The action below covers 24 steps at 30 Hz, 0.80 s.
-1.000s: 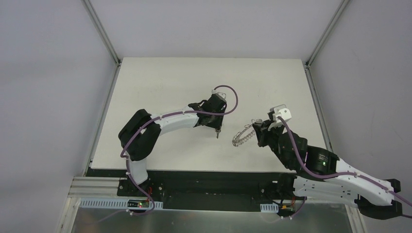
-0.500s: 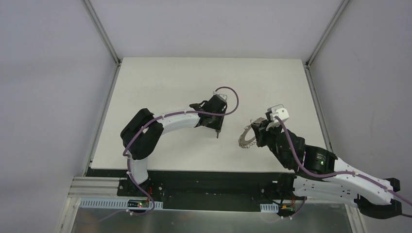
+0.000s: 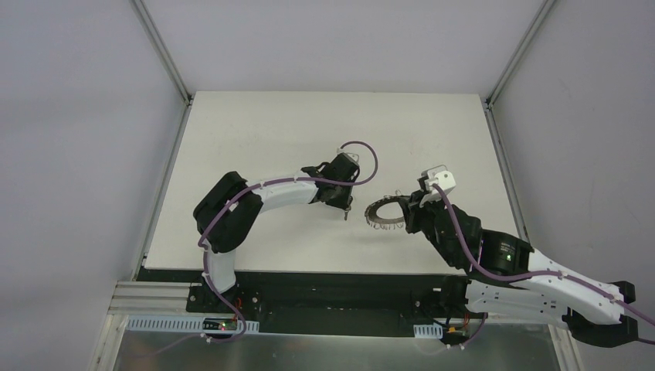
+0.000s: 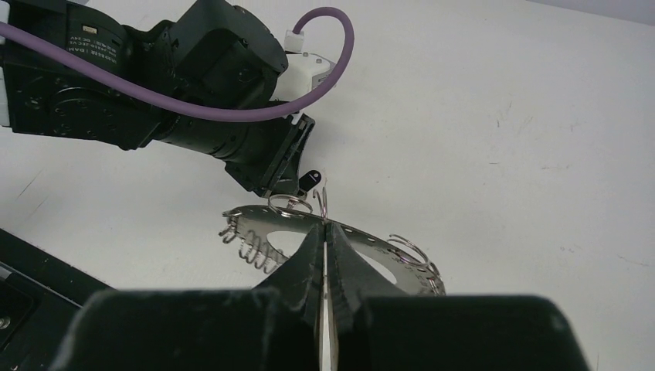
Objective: Put the keys on the keyring
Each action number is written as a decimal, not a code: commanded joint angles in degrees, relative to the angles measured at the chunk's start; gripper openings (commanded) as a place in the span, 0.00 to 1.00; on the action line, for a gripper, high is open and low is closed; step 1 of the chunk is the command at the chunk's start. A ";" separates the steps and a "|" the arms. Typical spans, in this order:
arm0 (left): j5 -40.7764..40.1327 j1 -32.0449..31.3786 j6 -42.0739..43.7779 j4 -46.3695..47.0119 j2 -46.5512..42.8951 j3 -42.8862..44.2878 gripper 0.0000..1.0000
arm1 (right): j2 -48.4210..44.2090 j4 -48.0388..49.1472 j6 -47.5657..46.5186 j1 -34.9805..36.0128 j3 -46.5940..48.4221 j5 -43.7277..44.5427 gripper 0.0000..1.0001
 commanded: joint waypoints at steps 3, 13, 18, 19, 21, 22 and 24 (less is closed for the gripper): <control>1.10 0.67 0.12 0.37 0.53 -0.58 0.19 | -0.01 2.34 -0.63 -0.16 3.16 0.14 0.00; 3.06 0.76 1.57 1.80 -2.20 -1.47 0.00 | -0.26 2.18 -0.61 -0.23 2.85 -0.97 0.00; 5.72 0.77 4.04 2.05 -9.10 -3.99 0.00 | -1.45 -0.13 -0.60 -0.16 3.55 -2.70 0.00; 6.37 0.73 4.36 2.13 -10.90 -4.71 0.00 | -1.81 -0.86 -0.57 -0.19 3.84 -3.40 0.00; 7.85 0.75 5.17 2.36 -14.42 -6.16 0.00 | -2.69 -2.28 -0.62 -0.16 4.41 -5.41 0.00; 8.50 0.71 5.65 2.47 -16.26 -6.89 0.00 | -3.14 -3.03 -0.62 -0.17 4.63 -6.41 0.00; 9.97 0.73 6.76 2.54 -19.90 -8.26 0.00 | -4.16 -4.08 -2.30 -0.21 5.07 -9.44 0.00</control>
